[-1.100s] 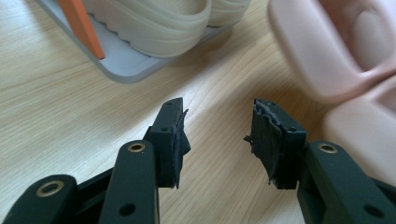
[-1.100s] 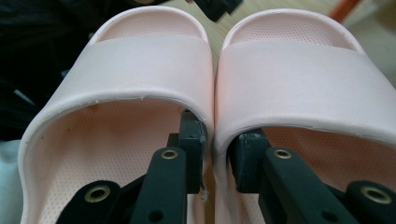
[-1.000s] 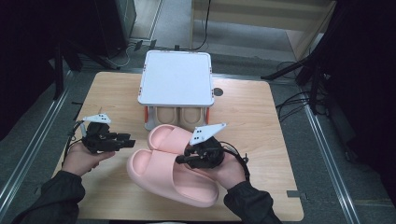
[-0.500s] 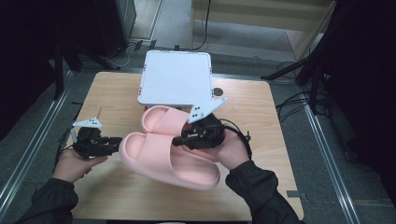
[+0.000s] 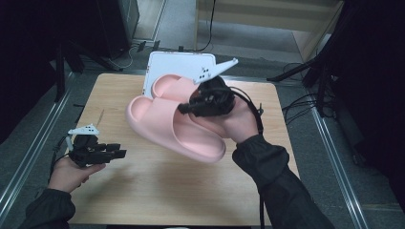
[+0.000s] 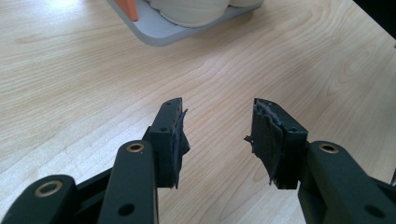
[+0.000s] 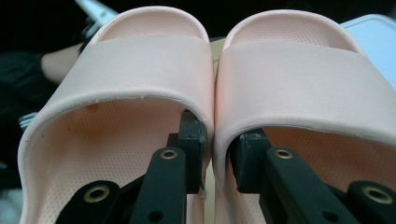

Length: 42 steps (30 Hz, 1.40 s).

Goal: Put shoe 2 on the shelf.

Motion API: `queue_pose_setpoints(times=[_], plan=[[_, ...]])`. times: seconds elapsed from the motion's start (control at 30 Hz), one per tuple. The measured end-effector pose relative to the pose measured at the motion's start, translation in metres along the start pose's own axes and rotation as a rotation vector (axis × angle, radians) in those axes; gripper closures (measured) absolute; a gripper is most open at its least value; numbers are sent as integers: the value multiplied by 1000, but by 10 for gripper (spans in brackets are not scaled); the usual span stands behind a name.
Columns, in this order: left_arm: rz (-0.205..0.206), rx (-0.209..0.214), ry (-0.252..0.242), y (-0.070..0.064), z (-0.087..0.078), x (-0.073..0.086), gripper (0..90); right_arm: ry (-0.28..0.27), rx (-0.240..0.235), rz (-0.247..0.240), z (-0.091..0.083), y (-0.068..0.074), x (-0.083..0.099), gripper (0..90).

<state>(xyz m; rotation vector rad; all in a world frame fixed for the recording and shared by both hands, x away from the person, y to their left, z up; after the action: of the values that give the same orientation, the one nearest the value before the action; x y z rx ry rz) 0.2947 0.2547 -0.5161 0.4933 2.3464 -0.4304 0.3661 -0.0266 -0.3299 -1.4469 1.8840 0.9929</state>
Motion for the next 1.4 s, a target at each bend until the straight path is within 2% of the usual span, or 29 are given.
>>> queue_pose_setpoints(times=[0.03, 0.07, 0.1, 0.13, 0.2, 0.23, 0.27, 0.3, 0.33, 0.43, 0.47, 0.5, 0.57, 0.67, 0.7, 0.73, 0.77, 0.8, 0.83, 0.97, 1.0, 1.1, 1.13, 1.23, 1.27, 1.37, 1.4], plan=[[1, -1, 1, 0, 0, 0, 537, -12, 33, 27, -4, -11, -9, 769], [-1, -1, 1, 0, 0, 0, 537, -12, 33, 27, -4, -11, -9, 769], [-1, 1, 2, 0, 1, 0, 536, -15, 63, 33, -6, -17, -13, 769], [-1, 1, 1, 0, 1, 0, 536, -11, 125, 50, -9, -29, -21, 769], [5, 5, 5, -1, 2, -1, 536, -11, 181, 82, -11, -39, -27, 768], [5, 5, 5, -1, 2, -1, 535, -11, 181, 82, -11, -39, -27, 768], [10, 8, 9, -3, 3, -1, 535, -31, 226, 118, -11, -49, -33, 767], [10, 8, 9, -3, 3, -1, 535, -31, 226, 118, -11, -49, -33, 767], [19, 12, 6, -4, 5, -2, 535, -48, 261, 152, -9, -59, -36, 769], [26, 22, 4, -7, 7, -5, 535, -62, 332, 205, -5, -73, -40, 771], [26, 22, 4, -7, 7, -5, 535, -62, 332, 205, -5, -73, -40, 771], [28, 29, 5, -8, 8, -6, 535, -63, 355, 218, -2, -78, -41, 770], [41, 36, 8, -10, 12, -9, 535, -90, 402, 272, 6, -89, -44, 770], [45, 48, 8, -12, 15, -13, 533, -147, 426, 342, 17, -98, -45, 771], [45, 48, 8, -12, 15, -13, 533, -147, 426, 342, 17, -98, -45, 771], [47, 55, 10, -14, 16, -15, 533, -152, 451, 347, 20, -101, -46, 771], [52, 60, 9, -15, 18, -16, 533, -160, 507, 369, 26, -107, -48, 771], [61, 62, 13, -16, 19, -17, 533, -160, 507, 369, 26, -107, -48, 771], [70, 65, 18, -17, 20, -17, 533, -165, 528, 385, 28, -110, -48, 771], [90, 83, 16, -22, 24, -22, 533, -198, 591, 468, 40, -119, -49, 769], [95, 86, 15, -23, 25, -23, 533, -214, 625, 494, 46, -121, -48, 769], [95, 98, 12, -25, 28, -28, 533, -207, 654, 510, 52, -124, -46, 768], [103, 102, 12, -26, 28, -29, 533, -198, 675, 530, 55, -128, -45, 767], [115, 111, 18, -30, 31, -32, 533, -193, 697, 543, 58, -132, -43, 766], [122, 117, 18, -31, 32, -33, 533, -182, 708, 566, 61, -135, -42, 763], [122, 119, 23, -31, 33, -34, 532, -172, 719, 583, 64, -138, -41, 763], [121, 120, 29, -30, 34, -34, 533, -173, 739, 591, 64, -140, -42, 763]])
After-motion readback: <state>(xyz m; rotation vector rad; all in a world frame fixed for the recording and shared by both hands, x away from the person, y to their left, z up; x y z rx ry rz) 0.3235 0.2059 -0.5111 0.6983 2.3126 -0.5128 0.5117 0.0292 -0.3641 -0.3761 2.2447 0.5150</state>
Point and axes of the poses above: each handheld gripper's, and its own axes: z roughly forward along the jaws, x roughly out of its underside, y roughly to its left, the point moved 6 cm from there along z, roughly forward along the jaws, and after that the axes turned 14 degrees about -x, right-handed, at the moved point
